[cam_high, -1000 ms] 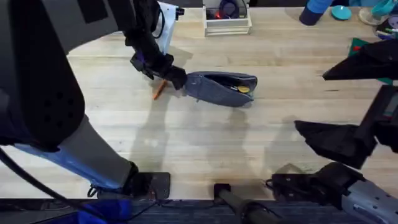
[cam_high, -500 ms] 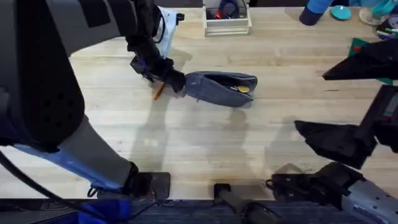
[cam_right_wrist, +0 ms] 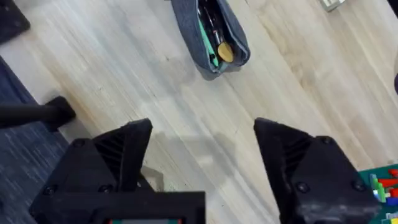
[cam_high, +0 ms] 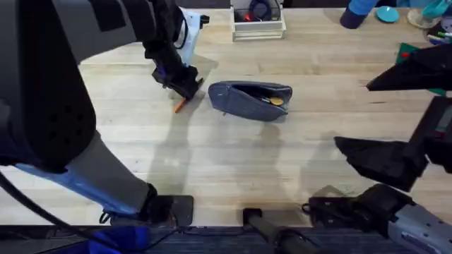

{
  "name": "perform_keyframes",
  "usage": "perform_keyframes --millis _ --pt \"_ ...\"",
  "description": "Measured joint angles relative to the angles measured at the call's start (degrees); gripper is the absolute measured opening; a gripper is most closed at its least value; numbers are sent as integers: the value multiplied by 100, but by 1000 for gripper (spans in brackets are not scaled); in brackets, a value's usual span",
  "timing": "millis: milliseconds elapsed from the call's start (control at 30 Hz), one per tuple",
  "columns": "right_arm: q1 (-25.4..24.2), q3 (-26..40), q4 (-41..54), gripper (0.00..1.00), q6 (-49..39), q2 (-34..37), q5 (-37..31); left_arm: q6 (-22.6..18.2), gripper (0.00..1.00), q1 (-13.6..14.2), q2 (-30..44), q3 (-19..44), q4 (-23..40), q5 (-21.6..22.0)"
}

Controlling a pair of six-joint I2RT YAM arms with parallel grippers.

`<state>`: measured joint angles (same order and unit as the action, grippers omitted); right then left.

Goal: Unzip the bag, pick up the pens from the table one at a time and place them inside, then zip the bag closed.

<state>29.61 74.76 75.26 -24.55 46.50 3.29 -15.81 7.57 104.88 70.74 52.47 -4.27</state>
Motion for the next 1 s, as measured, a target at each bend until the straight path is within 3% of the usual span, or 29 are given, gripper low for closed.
perform_keyframes --millis 367,500,1000 --pt "0 0 0 998 2 0 0 129 45 0 0 7 25 0" --pt "0 0 0 998 2 -2 0 155 44 0 7 107 351 2" --pt "0 0 0 998 2 -1 0 170 44 0 7 1707 1377 -27"
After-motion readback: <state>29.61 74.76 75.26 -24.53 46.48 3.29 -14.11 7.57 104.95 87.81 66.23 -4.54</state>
